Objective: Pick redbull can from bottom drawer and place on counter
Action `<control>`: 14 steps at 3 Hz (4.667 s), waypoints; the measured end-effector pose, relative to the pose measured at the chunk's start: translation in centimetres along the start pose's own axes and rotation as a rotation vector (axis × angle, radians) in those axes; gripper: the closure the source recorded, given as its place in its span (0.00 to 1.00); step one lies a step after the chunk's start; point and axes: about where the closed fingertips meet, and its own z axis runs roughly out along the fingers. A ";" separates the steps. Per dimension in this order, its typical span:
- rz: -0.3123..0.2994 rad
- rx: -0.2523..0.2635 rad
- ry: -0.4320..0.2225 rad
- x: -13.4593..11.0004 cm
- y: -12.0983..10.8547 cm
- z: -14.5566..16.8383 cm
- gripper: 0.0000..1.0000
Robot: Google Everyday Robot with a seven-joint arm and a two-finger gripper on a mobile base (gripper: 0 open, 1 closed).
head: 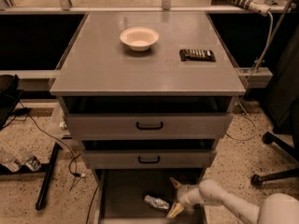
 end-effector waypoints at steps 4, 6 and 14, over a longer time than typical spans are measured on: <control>0.138 -0.001 0.002 0.9 2.4 2.8 0.00; 0.175 -0.014 0.030 1.7 3.0 4.9 0.00; 0.029 0.065 0.067 -10.5 4.3 -15.7 1.00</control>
Offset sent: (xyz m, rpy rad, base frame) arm -0.0073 0.0144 -0.0322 0.0116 0.0882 -0.0745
